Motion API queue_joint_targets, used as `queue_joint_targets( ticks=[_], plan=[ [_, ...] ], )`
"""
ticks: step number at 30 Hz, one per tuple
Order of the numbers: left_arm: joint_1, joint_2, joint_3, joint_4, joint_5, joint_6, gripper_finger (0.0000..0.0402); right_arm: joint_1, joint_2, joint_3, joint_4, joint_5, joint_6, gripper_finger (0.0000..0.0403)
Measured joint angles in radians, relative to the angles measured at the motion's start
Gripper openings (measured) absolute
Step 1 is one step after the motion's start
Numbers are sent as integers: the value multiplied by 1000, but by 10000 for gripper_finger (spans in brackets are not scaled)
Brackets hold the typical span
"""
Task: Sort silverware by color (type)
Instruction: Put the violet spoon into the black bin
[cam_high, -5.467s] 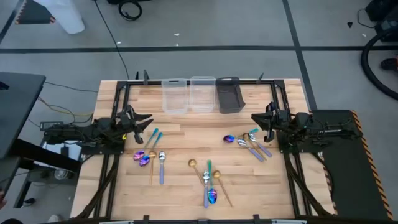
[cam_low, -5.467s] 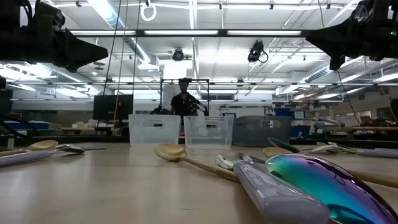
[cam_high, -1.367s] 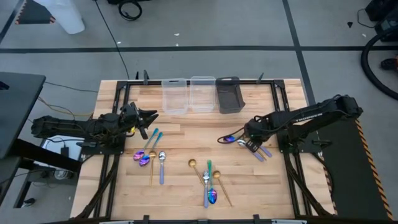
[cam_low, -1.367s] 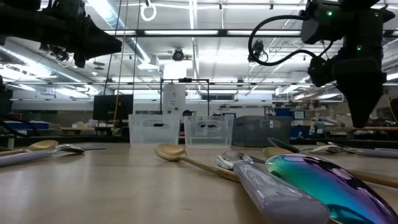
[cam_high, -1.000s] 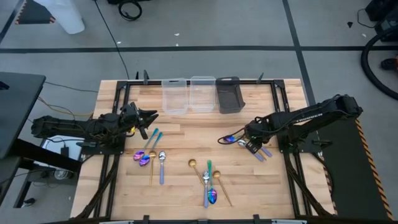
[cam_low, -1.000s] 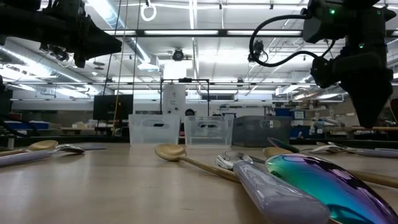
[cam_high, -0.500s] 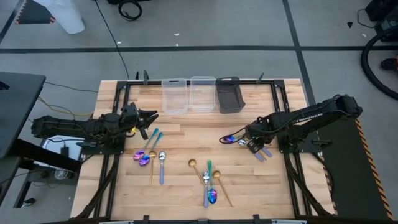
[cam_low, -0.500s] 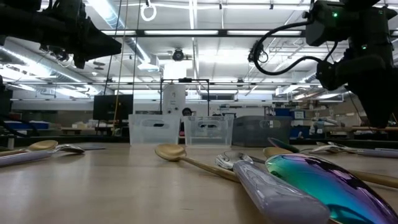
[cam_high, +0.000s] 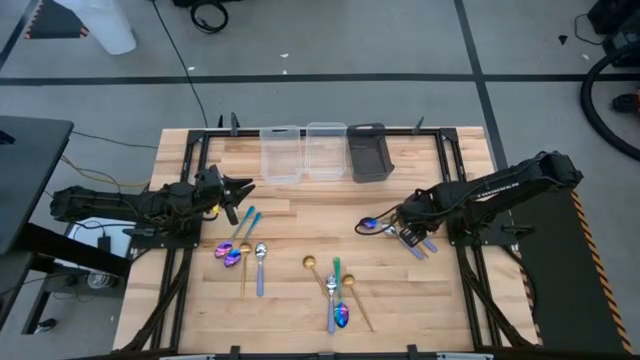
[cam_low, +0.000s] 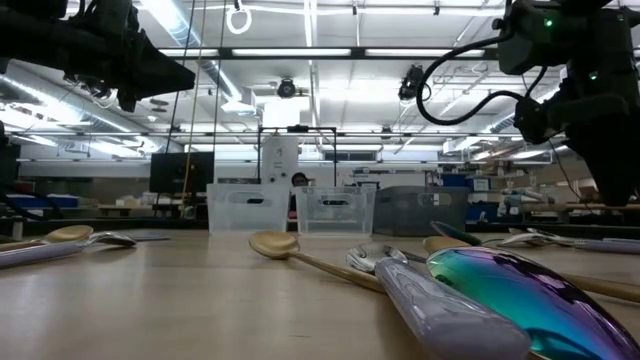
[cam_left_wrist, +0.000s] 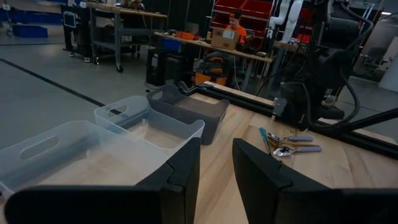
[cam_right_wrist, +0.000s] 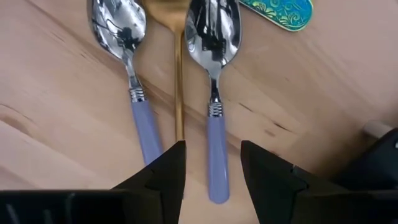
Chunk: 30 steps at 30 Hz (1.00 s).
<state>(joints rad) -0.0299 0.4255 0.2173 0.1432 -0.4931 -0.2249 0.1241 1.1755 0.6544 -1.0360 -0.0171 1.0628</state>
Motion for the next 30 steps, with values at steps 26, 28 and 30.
queue_joint_targets(
  ticks=[26,28,30],
  plan=[
    [0,0,0,1,0,0,102,13,85,-120,160,9,-47,129],
    [0,0,0,1,0,0,102,11,86,-142,176,5,-43,132],
    [0,0,0,1,0,0,102,9,83,-155,200,-6,-43,134]
  ],
)
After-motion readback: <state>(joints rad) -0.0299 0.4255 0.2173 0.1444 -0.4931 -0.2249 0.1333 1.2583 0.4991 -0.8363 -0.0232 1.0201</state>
